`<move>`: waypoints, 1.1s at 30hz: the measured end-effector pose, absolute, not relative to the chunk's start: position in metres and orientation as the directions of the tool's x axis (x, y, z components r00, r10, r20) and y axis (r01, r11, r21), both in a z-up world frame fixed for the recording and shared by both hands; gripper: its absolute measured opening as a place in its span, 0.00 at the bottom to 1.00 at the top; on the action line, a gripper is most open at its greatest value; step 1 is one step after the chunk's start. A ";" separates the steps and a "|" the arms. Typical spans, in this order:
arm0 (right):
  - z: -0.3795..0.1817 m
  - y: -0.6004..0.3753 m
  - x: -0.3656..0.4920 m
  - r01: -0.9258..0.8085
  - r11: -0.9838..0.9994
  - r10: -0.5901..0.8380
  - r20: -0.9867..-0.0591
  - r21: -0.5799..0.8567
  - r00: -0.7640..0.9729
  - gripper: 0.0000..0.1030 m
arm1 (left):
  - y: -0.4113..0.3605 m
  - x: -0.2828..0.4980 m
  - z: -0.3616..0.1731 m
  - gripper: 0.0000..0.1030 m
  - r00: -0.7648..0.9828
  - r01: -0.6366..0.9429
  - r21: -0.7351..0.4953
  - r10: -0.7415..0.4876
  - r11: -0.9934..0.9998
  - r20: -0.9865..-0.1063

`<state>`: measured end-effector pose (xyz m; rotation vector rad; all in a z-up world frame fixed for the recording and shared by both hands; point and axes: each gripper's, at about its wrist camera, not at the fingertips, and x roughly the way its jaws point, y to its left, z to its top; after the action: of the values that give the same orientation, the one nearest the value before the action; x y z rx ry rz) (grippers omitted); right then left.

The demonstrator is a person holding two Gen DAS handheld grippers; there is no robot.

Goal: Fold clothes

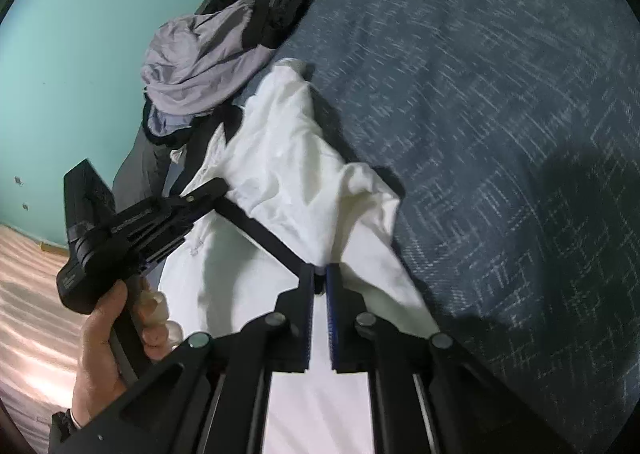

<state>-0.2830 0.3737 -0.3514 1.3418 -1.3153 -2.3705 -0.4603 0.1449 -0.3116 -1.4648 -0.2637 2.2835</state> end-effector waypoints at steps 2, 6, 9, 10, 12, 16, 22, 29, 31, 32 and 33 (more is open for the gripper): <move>-0.355 0.377 -0.282 -0.297 -0.600 -0.483 -0.632 0.743 -0.606 0.05 | 0.144 -0.460 -0.314 0.13 -0.359 -0.234 -0.375 0.439 -0.897 -0.824; -0.347 0.388 -0.279 -0.327 -0.592 -0.447 -0.638 0.736 -0.627 0.07 | 0.142 -0.459 -0.315 0.13 -0.362 -0.225 -0.370 0.430 -0.901 -0.827; -0.340 0.400 -0.280 -0.336 -0.575 -0.433 -0.627 0.746 -0.648 0.08 | 0.140 -0.457 -0.316 0.13 -0.362 -0.220 -0.371 0.428 -0.902 -0.828; -0.338 0.405 -0.281 -0.336 -0.578 -0.423 -0.625 0.744 -0.656 0.08 | 0.140 -0.456 -0.316 0.13 -0.362 -0.221 -0.370 0.428 -0.903 -0.828; -0.335 0.417 -0.286 -0.330 -0.588 -0.410 -0.623 0.739 -0.666 0.08 | 0.140 -0.456 -0.317 0.13 -0.361 -0.222 -0.369 0.427 -0.903 -0.829; -0.345 0.435 -0.295 -0.352 -0.557 -0.425 -0.622 0.752 -0.658 0.28 | 0.139 -0.455 -0.318 0.13 -0.361 -0.219 -0.369 0.426 -0.903 -0.830; -0.365 0.435 -0.305 -0.336 -0.497 -0.493 -0.579 0.800 -0.650 0.28 | 0.136 -0.449 -0.314 0.17 -0.372 -0.210 -0.371 0.425 -0.904 -0.825; -0.366 0.433 -0.310 -0.286 -0.509 -0.507 -0.552 0.812 -0.662 0.28 | 0.129 -0.422 -0.296 0.41 -0.417 -0.202 -0.374 0.425 -0.905 -0.803; -0.365 0.433 -0.307 -0.273 -0.517 -0.508 -0.548 0.811 -0.665 0.28 | 0.131 -0.414 -0.292 0.41 -0.418 -0.203 -0.386 0.436 -0.900 -0.797; -0.365 0.432 -0.307 -0.266 -0.521 -0.509 -0.545 0.811 -0.666 0.28 | 0.134 -0.408 -0.292 0.41 -0.408 -0.208 -0.398 0.449 -0.894 -0.795; -0.364 0.432 -0.306 -0.258 -0.524 -0.509 -0.542 0.812 -0.669 0.27 | 0.140 -0.402 -0.293 0.42 -0.388 -0.219 -0.411 0.465 -0.885 -0.796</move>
<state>-0.3064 0.4323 -0.3644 1.1925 -1.4384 -2.3213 -0.4018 0.1399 -0.2928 -1.4280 -0.3344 2.2949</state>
